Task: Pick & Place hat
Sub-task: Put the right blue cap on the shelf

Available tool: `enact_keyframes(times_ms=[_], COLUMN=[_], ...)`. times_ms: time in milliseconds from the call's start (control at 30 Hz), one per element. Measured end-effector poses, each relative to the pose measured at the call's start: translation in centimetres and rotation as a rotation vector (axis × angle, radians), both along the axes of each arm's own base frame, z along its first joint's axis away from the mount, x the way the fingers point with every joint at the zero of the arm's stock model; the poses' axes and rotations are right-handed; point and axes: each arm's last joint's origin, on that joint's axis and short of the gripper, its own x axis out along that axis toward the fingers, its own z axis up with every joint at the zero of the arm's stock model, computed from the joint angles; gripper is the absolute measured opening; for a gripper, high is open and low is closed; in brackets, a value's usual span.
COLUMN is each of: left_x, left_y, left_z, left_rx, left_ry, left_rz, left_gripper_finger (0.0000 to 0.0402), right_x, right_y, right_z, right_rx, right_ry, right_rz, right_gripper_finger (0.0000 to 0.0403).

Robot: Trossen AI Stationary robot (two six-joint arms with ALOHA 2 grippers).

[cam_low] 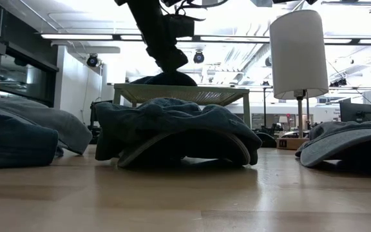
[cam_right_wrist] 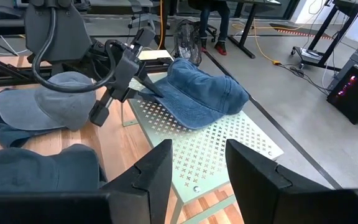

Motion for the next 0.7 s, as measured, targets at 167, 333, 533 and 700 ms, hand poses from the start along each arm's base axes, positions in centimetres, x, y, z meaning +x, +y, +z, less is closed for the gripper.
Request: enact_keyframes(times_ms=[167, 333, 533, 700], left_x=[-0.5, -1.0, -1.4, -1.4], left_y=[-1.1, -2.4, -2.7, -2.7], left_z=[-0.3, -0.6, -0.8, -0.8], left_rx=[0.010, 0.026, 0.046, 0.062], left_ry=[0.085, 0.166, 0.230, 0.290], left_rz=[-0.026, -0.058, -0.073, -0.110], left_gripper_finger=[0.0043, 0.0043, 0.0043, 0.0044], right_x=[0.0, 0.0, 0.0, 0.0], right_y=[0.0, -0.1, -0.1, -0.1], right_z=[0.0, 0.0, 0.0, 0.0], right_rx=[0.000, -0.007, -0.009, -0.009], right_ry=[0.000, 0.000, -0.002, -0.002], right_rz=[0.000, -0.020, -0.024, -0.025], right_gripper_finger=[0.0142, 0.0142, 0.0142, 0.0142])
